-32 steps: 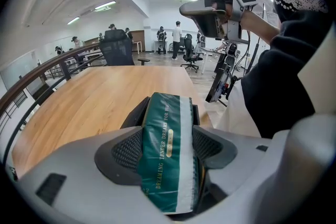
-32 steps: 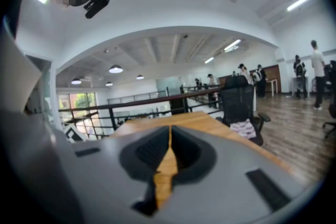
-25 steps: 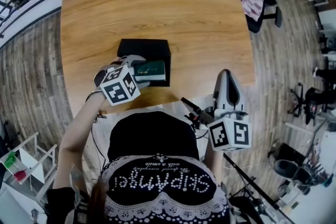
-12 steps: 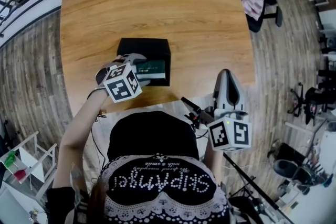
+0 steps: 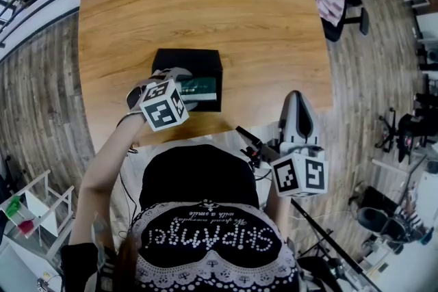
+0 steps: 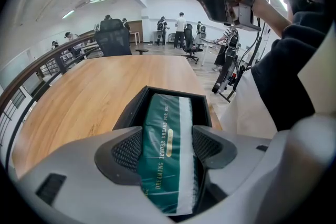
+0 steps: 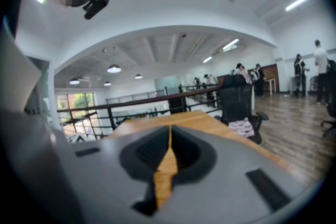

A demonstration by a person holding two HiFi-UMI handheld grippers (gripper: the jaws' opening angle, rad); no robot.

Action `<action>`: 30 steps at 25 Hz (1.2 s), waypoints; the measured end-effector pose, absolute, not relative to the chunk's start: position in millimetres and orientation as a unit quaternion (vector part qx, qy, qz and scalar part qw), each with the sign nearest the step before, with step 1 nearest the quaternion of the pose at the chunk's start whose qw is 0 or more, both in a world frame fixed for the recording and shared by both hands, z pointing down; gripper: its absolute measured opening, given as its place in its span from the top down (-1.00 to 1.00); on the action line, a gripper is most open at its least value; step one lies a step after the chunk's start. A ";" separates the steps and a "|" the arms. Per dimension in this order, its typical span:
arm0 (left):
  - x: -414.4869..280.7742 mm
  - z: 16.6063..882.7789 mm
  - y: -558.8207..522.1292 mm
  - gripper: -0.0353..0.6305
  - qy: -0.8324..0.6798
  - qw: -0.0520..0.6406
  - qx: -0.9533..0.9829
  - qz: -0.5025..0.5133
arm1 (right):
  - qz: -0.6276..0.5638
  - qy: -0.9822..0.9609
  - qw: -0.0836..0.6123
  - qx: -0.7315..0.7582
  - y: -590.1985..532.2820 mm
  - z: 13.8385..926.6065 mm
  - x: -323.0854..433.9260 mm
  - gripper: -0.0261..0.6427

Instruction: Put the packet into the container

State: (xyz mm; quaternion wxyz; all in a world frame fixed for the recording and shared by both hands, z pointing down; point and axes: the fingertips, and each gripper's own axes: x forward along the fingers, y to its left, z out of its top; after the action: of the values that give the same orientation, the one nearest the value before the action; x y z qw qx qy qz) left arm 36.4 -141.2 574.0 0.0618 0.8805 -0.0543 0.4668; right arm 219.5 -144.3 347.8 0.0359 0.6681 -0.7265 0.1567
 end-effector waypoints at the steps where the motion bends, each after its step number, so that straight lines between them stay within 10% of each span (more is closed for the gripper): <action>1: 36.4 574.2 -141.3 -0.09 -0.054 0.062 0.880 0.467 | 0.157 -0.727 0.036 0.668 -144.2 348.0 219.3 0.82; 30: 39.3 575.6 -145.5 -0.13 -0.064 0.085 0.883 0.458 | 0.157 -0.735 0.038 0.658 -143.5 347.5 201.6 0.82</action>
State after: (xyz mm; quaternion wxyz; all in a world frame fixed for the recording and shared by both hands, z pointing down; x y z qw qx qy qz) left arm 39.3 -145.5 575.6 0.0854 0.8827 -0.0642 0.4577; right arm 201.6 -143.5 347.5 0.0382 0.6581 -0.7353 0.1575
